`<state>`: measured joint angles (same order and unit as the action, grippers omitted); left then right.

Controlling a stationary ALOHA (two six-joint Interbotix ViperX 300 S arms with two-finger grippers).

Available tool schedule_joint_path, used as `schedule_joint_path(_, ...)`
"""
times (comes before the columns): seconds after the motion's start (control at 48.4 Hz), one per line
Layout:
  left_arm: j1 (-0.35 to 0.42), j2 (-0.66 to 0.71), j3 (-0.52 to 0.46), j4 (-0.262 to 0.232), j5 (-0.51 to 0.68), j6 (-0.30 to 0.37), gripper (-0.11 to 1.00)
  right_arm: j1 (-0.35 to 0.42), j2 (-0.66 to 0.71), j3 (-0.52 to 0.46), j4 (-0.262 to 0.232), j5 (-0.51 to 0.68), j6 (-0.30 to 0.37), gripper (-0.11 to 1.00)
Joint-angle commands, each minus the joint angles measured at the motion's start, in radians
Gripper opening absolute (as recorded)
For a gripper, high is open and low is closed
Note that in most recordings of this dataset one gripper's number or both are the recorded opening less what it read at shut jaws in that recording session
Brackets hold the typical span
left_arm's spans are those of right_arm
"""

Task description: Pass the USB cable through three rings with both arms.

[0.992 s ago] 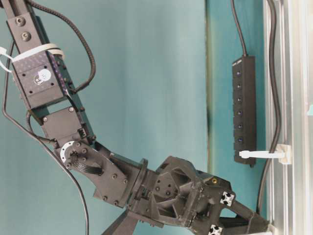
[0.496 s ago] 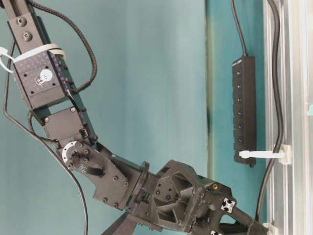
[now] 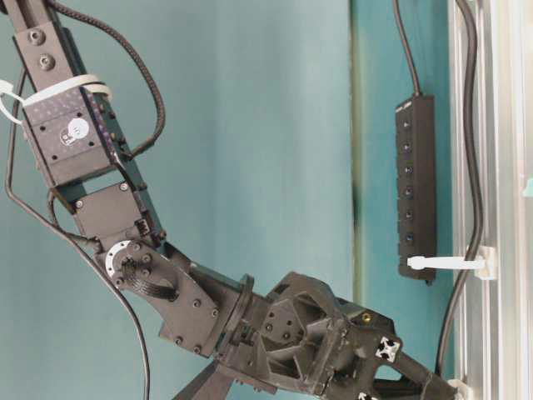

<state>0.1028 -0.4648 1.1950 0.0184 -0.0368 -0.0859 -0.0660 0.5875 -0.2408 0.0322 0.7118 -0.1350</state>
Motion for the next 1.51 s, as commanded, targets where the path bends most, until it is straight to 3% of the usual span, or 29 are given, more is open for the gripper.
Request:
schedule_joint_path(0.0,0.012,0.051,-0.035,0.003,-0.037,0.006,0.78,0.008,-0.018,-0.012,0.006,-0.005,-0.003,-0.05)
schedule_joint_path(0.269,0.018,0.103,-0.052,0.003,-0.055,0.006,0.77,0.008,-0.020,-0.011,0.006,-0.009,-0.003,-0.05)
schedule_joint_path(0.538,0.017,0.089,0.012,0.003,-0.235,-0.002,0.75,0.008,-0.020,-0.011,0.006,-0.020,-0.002,-0.05)
schedule_joint_path(0.972,0.018,0.213,0.025,0.003,-0.371,0.000,0.70,0.008,-0.021,-0.011,0.026,-0.020,-0.002,-0.05)
schedule_joint_path(1.364,0.018,0.268,0.006,0.003,-0.388,0.002,0.70,0.008,-0.021,-0.011,0.026,-0.020,0.002,-0.05)
schedule_joint_path(1.489,0.018,0.272,0.000,0.003,-0.388,0.002,0.63,0.008,-0.020,-0.011,0.028,-0.023,0.002,-0.05)
